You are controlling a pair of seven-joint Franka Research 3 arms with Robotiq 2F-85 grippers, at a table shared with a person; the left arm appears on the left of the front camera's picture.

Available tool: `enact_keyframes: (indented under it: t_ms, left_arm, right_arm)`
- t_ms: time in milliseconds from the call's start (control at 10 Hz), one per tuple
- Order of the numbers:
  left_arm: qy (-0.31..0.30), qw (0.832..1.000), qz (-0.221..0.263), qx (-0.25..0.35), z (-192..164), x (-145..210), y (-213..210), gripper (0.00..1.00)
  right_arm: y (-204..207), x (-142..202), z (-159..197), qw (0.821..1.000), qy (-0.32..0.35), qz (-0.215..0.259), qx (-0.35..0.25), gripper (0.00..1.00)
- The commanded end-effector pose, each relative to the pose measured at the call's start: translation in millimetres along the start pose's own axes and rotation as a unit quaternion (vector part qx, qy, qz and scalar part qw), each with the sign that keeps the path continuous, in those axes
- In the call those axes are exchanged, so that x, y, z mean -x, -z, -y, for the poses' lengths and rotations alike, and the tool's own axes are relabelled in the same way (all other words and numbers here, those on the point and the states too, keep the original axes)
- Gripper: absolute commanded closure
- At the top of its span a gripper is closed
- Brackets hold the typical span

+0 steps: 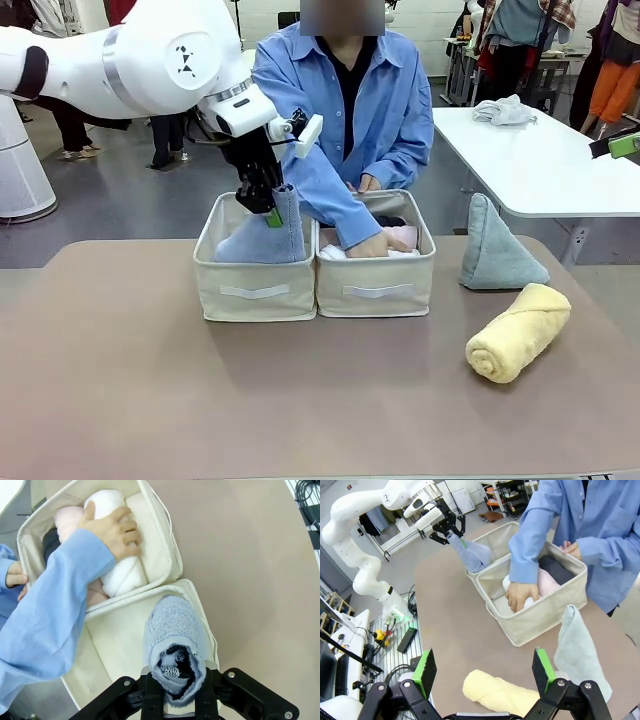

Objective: Sort the towels based on their folding style.
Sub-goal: Pick up one triangle-folded towel and place it in the left Fabric basket.

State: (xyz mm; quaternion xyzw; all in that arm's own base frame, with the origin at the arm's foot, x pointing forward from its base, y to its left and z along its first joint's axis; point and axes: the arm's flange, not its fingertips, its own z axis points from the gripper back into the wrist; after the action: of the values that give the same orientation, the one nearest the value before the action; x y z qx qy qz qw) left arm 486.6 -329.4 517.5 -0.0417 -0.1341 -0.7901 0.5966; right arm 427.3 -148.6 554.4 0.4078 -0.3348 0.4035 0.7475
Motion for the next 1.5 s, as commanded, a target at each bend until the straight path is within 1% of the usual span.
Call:
enact_keyframes:
  t_ms: [0,600,700,800,900,1000,1100,1400]
  left_arm:
    - [0.015,1.0,-0.011,0.003,-3,1,11,0.81]
    - [0.007,0.999,-0.012,0.044,-15,6,37,0.81]
    - [0.002,0.999,-0.012,0.044,-16,6,37,0.22]
    - [0.0,0.999,-0.01,0.042,-15,6,36,0.22]
    - [-0.001,0.999,-0.01,0.042,-15,6,36,0.0]
    - [-0.002,0.999,-0.011,0.043,-16,7,36,0.2]
    - [-0.001,0.999,-0.011,0.043,-15,7,36,0.0]
    - [-0.002,0.999,-0.011,0.044,-15,8,35,0.0]
  right_arm:
    - [0,-1,-1,1.0,0.0,0.006,-0.004,0.0]
    - [0,-1,-1,1.0,0.0,0.006,-0.004,0.0]
    - [0,-1,-1,1.0,0.0,0.006,-0.004,0.0]
    - [0,-1,-1,1.0,0.0,0.006,-0.004,0.0]
    - [0,-1,-1,1.0,0.0,0.006,-0.004,0.0]
    - [0,-1,-1,1.0,0.0,0.006,-0.004,0.0]
    - [0,-1,-1,1.0,0.0,0.006,-0.004,0.0]
    - [0,-1,-1,1.0,0.0,0.006,-0.004,0.0]
